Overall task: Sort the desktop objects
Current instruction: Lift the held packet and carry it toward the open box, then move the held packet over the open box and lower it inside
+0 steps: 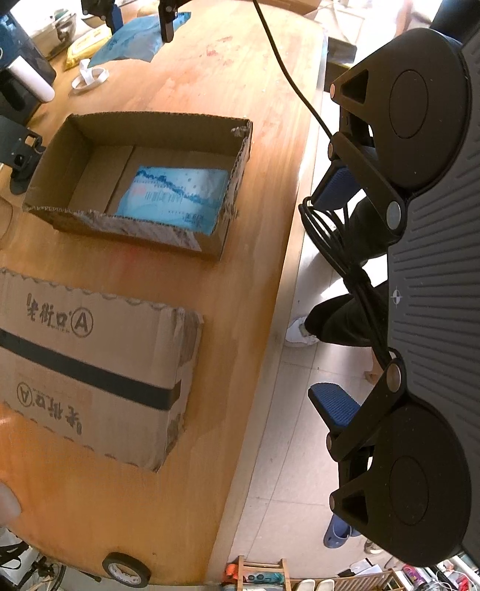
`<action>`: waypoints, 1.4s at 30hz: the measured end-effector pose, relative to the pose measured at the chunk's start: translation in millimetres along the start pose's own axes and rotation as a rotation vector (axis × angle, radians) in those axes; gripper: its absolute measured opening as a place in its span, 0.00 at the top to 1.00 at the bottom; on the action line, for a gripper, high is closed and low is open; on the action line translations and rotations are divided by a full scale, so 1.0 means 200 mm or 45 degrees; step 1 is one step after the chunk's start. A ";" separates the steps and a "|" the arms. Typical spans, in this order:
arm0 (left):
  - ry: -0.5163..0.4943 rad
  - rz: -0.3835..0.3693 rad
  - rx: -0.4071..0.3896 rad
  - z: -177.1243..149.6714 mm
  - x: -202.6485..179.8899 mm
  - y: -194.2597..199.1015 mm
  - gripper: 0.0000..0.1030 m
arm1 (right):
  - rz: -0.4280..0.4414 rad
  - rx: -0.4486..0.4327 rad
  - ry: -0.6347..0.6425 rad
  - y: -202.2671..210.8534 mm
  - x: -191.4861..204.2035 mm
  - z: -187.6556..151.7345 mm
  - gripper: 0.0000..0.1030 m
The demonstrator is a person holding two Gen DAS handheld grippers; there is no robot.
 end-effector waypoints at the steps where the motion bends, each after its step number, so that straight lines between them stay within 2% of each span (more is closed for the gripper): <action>1: 0.002 -0.001 0.001 0.00 0.01 0.00 0.00 | 0.001 0.000 0.003 0.00 0.00 0.02 0.42; 18: 0.032 -0.014 0.001 0.01 0.20 0.00 0.00 | 0.012 0.001 0.036 -0.07 0.02 0.32 0.42; 33: 0.042 -0.027 -0.006 0.04 0.31 0.01 0.00 | 0.046 0.060 0.049 -0.11 0.05 0.48 0.42; 42: 0.060 -0.034 -0.004 0.04 0.36 0.01 0.00 | 0.053 0.051 0.059 -0.12 0.05 0.57 0.42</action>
Point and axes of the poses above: each gripper's, at about its wrist camera, not at the fingertips, and y roughly against the way its jaws point, x to its left, z to its top, the point moved 7 cm from there along -y, roughly the way its jaws point, and after that the axes turned 3 degrees about z, right-handed, at the moved point
